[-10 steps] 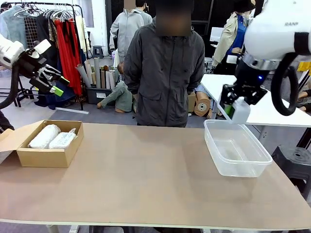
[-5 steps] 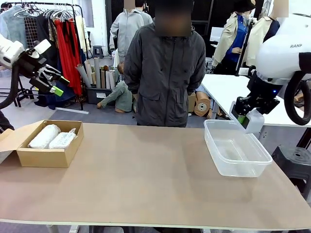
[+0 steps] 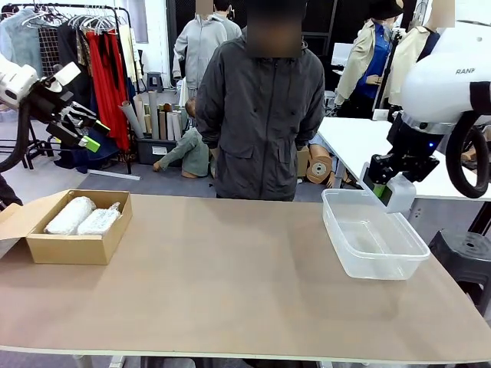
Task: Separate and place wrapped and unwrapped clocks.
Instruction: If the picked Digital clock is wrapped, place it in the Package Box ; if not, place it in the Organizing box.
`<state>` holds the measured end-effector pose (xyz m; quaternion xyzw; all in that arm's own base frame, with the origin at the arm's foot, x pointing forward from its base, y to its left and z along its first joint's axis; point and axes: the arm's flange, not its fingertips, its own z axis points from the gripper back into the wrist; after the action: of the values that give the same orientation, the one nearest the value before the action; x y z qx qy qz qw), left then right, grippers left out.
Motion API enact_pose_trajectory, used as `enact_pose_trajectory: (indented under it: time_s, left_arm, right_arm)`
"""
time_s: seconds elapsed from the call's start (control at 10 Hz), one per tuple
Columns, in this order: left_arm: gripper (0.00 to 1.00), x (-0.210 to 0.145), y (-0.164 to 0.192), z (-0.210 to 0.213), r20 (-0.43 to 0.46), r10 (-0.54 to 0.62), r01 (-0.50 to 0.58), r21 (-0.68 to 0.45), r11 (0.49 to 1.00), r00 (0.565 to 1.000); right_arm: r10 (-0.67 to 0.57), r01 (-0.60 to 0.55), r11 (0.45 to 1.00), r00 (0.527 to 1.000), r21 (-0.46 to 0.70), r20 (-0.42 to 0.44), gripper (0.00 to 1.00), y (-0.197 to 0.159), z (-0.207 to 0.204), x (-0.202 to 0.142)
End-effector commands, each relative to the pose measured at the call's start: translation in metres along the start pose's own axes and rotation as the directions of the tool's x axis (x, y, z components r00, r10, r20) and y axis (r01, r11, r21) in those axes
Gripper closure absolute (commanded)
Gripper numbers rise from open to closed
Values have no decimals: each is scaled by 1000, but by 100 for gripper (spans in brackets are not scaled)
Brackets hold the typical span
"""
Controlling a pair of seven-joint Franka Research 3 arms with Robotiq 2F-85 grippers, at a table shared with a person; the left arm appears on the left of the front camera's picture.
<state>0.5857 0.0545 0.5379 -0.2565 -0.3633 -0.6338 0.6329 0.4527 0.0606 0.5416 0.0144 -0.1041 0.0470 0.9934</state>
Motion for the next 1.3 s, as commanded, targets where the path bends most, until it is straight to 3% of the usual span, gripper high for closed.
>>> enact_pose_trajectory:
  time_s: [0.0, 0.2, 0.6, 1.2]
  left_arm:
    - [0, 0, -2, -1, -4, -13, 13, 3, 1000, 1000]
    - [0, 0, -2, -1, -4, -13, 13, 3, 1000, 1000]
    - [0, 0, -2, -1, -4, -13, 13, 3, 1000, 1000]
    - [0, 0, -2, -1, -4, -13, 13, 3, 1000, 1000]
  right_arm:
    - [-51, 51, 999, 999, 15, -12, 100, 0, -8, 20]
    - [-108, 107, 994, 994, 38, 16, 100, -10, -30, 49]
    - [-163, 163, 986, 986, 31, -18, 100, -33, -63, 77]
    - [-199, 199, 980, 979, 15, -34, 100, -44, -111, 88]
